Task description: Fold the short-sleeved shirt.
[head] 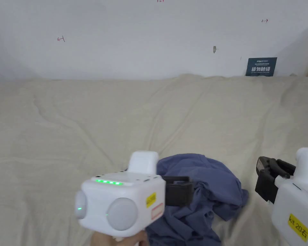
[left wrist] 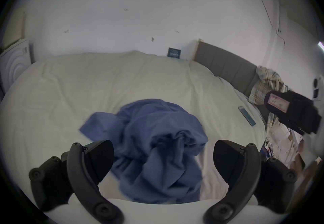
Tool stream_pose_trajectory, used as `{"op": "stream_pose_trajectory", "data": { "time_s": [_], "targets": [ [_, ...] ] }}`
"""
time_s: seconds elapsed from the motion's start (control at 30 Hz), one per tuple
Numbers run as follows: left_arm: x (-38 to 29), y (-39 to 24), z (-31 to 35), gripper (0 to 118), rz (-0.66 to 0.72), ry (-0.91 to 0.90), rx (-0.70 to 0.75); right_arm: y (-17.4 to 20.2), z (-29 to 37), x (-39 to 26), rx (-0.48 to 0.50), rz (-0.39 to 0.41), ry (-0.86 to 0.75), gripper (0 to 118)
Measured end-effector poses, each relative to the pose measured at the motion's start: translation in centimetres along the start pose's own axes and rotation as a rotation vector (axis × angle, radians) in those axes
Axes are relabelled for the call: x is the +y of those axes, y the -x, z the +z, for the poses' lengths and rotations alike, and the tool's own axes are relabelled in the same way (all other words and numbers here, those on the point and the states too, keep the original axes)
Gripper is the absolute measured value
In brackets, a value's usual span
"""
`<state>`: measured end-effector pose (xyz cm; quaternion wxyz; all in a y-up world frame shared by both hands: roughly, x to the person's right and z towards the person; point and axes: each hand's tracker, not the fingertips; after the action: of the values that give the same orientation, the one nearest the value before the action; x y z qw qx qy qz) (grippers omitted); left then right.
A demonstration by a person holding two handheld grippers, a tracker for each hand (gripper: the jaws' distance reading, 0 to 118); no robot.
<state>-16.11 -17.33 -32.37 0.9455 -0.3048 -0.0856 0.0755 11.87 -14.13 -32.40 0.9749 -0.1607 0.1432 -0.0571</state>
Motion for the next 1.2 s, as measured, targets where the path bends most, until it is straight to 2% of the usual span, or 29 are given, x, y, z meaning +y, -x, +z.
{"op": "stream_pose_trajectory", "data": {
  "time_s": [0.03,0.07,0.1,0.13,0.17,0.2,0.23,0.33,0.47,0.63,0.67,0.7,0.73,0.77,0.87,0.9,1.0,1.2],
  "targets": [
    [-0.3,0.8,1.0,112,0.011,-0.019,0.01,0.2,0.1,0.0,0.003,0.003,-0.002,0],
    [-1.1,2.0,2.2,112,0.042,-0.011,0.081,0.5,0.3,0.0,0.01,0.001,-0.003,0],
    [-2.2,3.2,3.5,101,0.052,-0.034,0.11,0.7,0.4,-0.1,0.023,-0.004,-0.003,0],
    [-2.9,4.2,4.2,81,0.07,-0.042,0.141,0.9,0.4,-0.2,0.035,-0.008,-0.001,0],
    [-3.5,5.1,4.5,53,0.08,-0.016,0.186,1.2,0.4,-0.3,0.041,-0.008,0.001,0],
    [-4.2,5.8,4.6,11,0.093,0.001,0.237,1.5,0.4,-0.4,0.041,-0.001,0.002,0],
    [-5.0,6.3,4.6,4,0.088,0.026,0.314,1.8,0.3,-0.5,0.04,0.006,0.004,0],
    [-6.6,7.8,4.5,0,0.092,0.089,0.298,2.5,-0.1,-0.7,0.055,0.024,0.019,0],
    [-7.3,8.3,3.3,0,0.177,0.077,0.254,3.1,-0.8,-0.9,0.063,0.032,0.035,0],
    [-6.0,7.9,0.0,1,0.075,0.111,0.297,3.3,-2.0,-1.5,0.066,0.049,0.063,0],
    [-5.7,7.9,-0.8,14,0.049,0.144,0.293,3.3,-2.3,-1.6,0.068,0.05,0.072,0],
    [-5.6,7.7,-1.8,55,0.027,0.163,0.302,3.3,-2.7,-1.8,0.067,0.051,0.08,0],
    [-5.5,7.5,-2.8,78,-0.008,0.175,0.316,3.3,-3.0,-1.9,0.066,0.051,0.086,0],
    [-5.5,7.4,-3.9,83,-0.033,0.202,0.321,3.2,-3.3,-2.1,0.067,0.053,0.097,0],
    [-5.3,7.5,-6.6,83,-0.054,0.244,0.27,3.0,-4.7,-2.6,0.061,0.052,0.129,0],
    [-5.3,7.4,-7.8,83,-0.012,0.26,0.217,2.9,-5.2,-2.8,0.061,0.05,0.139,0],
    [-5.2,7.2,-9.9,83,-0.083,0.323,0.236,2.5,-6.4,-3.2,0.055,0.048,0.168,0],
    [-5.3,6.6,-10.1,81,-0.107,0.256,0.204,1.8,-8.4,-3.8,0.039,0.021,0.206,0]
  ]
}}
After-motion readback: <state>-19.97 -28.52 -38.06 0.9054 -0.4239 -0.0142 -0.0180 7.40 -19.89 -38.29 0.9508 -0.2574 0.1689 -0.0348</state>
